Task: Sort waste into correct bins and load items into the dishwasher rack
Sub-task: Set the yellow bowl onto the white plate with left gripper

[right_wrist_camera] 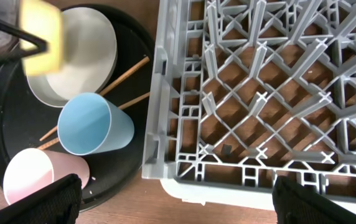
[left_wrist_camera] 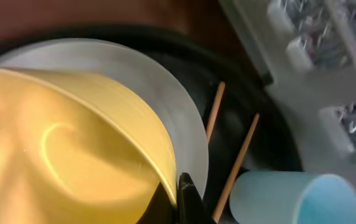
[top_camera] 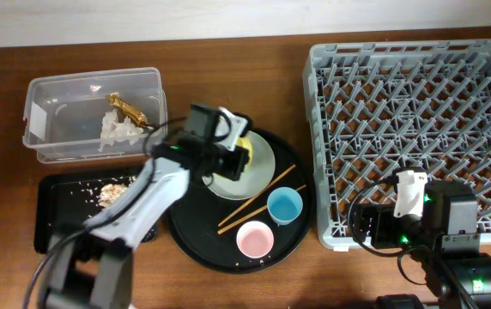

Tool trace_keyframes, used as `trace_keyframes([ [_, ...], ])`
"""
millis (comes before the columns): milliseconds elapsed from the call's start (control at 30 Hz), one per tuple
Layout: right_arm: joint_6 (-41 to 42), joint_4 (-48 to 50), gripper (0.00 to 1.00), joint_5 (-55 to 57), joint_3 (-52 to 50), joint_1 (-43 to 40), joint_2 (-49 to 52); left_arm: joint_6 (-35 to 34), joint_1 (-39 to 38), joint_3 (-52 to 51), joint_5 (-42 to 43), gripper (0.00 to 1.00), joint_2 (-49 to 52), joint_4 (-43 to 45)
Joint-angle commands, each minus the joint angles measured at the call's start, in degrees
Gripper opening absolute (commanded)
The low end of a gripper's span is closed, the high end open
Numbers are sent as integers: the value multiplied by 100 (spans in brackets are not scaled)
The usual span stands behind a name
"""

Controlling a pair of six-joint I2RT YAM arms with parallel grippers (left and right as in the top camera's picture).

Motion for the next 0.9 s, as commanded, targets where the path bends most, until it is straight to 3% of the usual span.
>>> trace_keyframes([
  [0,46,13,99,-7,55,22,-20,138,-361,74,-472,0,396,146],
  [67,46,13,98,-7,55,22,-20,138,-496,76,-553,6,463,153],
  [100,46,13,98,-7,55,22,-22,138,-496,76,-553,20,463,149],
  [200,44,11,98,-7,55,22,-22,138,-494,127,-553,35,457,79],
  [333,44,13,98,-4,55,22,-22,138,-166,1027,-573,42,-105,-1727],
  [433,44,13,99,-4,55,22,-22,133,-87,1121,-564,47,-704,-2813],
  [533,44,13,99,-2,55,22,-20,136,-341,1008,-535,47,-721,-4096],
  [667,44,13,99,-4,55,22,-20,133,-732,208,-546,50,-721,-3939],
  [833,46,11,99,-7,55,22,-20,131,-1043,-634,-529,49,-719,-3069],
  [867,46,11,99,-4,55,22,-20,114,-1097,-697,-529,26,-721,-2909],
])
